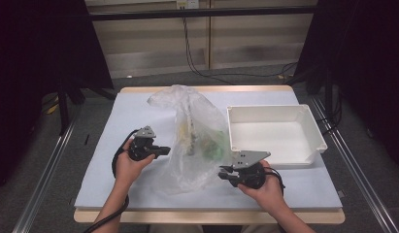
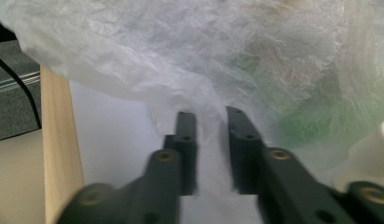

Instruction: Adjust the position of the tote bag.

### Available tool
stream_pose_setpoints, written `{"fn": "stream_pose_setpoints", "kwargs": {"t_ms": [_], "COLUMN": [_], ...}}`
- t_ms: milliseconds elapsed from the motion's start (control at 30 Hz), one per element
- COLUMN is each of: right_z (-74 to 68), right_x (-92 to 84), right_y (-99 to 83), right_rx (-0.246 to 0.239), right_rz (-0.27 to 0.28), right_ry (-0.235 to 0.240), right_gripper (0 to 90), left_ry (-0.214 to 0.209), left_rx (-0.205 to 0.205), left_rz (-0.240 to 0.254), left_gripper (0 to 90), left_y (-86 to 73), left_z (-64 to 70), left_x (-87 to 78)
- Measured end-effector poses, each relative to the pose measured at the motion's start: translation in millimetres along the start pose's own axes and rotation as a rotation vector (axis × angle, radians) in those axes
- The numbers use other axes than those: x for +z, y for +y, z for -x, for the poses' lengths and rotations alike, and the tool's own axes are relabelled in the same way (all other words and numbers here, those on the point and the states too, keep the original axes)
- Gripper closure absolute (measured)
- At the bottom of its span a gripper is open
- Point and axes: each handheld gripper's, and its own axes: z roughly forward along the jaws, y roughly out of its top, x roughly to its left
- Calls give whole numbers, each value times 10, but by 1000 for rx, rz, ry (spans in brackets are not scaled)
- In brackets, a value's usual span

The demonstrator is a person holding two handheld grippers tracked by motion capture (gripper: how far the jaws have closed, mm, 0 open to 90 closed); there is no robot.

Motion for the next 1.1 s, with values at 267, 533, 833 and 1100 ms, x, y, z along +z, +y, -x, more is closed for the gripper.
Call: {"fn": "stream_pose_setpoints", "kwargs": {"t_ms": [267,533,833,1100], "right_z": [29,40,25,36], "right_x": [-63,-98,-108,-81], "right_y": [-55,-78,-57,-52], "right_rx": [23,40,36,47], "right_rz": [5,25,28,28], "right_ry": [23,30,25,16], "right_gripper": [900,814,590,560], "left_ry": [95,47,-17,-39], "left_rx": [33,56,65,3], "left_rz": [44,100,48,22], "left_gripper": [526,369,331,598], "left_y": [186,388,385,365], "left_z": [-27,-35,-22,-32], "left_x": [112,383,759,706]}}
